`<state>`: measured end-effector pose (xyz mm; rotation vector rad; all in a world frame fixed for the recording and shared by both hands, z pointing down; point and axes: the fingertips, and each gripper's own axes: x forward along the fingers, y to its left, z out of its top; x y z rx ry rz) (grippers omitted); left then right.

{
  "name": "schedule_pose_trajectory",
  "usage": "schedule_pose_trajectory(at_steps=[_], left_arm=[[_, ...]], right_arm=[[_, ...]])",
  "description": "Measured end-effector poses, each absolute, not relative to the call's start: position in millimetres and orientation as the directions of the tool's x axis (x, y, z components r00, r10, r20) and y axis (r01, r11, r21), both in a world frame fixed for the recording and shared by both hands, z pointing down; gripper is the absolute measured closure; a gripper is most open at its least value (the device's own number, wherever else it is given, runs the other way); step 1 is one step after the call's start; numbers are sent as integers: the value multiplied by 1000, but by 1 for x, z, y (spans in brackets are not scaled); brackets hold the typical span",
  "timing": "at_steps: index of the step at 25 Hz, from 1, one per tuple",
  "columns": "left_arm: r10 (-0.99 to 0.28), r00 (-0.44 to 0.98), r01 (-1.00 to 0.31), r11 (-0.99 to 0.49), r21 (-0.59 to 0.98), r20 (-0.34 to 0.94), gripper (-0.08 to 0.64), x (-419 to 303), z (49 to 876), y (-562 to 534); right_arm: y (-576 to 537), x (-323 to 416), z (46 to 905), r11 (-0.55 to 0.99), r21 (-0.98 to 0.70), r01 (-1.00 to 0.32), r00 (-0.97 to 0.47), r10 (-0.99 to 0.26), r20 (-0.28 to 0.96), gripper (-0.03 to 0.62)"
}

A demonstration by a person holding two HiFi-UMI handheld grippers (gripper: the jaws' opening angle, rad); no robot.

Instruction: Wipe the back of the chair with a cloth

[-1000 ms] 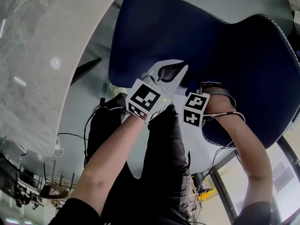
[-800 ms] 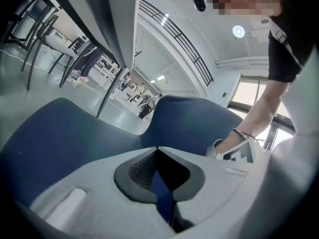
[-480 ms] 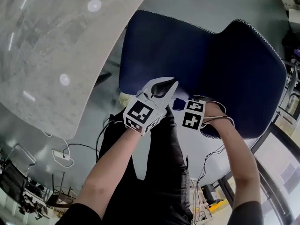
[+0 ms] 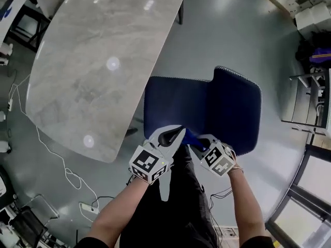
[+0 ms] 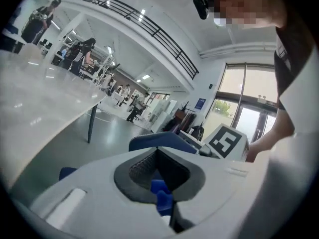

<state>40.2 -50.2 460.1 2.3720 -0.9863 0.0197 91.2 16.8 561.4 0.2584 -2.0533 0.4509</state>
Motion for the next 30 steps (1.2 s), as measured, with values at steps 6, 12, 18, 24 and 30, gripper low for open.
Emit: schedule_pose_trajectory(at_steps=[6, 12, 18, 24, 30], left_arm=[[-645, 738, -653, -608, 451, 200, 552, 39, 346, -42], [-653, 741, -652, -642, 402, 159, 552, 38, 262, -39], [-665, 735, -663, -661, 351, 135, 552, 36, 202, -38], [-673, 726, -682, -674, 284, 144, 552, 30, 157, -42], [-664, 742, -664, -706, 248, 94, 552, 26, 112, -35]], right_arm=[[-9, 76, 426, 846, -134, -516, -630, -269, 729, 528], [-29, 78, 315, 772, -118, -625, -679, -463, 570, 528], [-39, 78, 224, 676, -148, -722, -673, -635, 380, 528], [-44, 81, 160, 628, -147, -764, -642, -720, 263, 528], [-39, 80, 113, 612, -146, -778, -629, -758, 175, 528]])
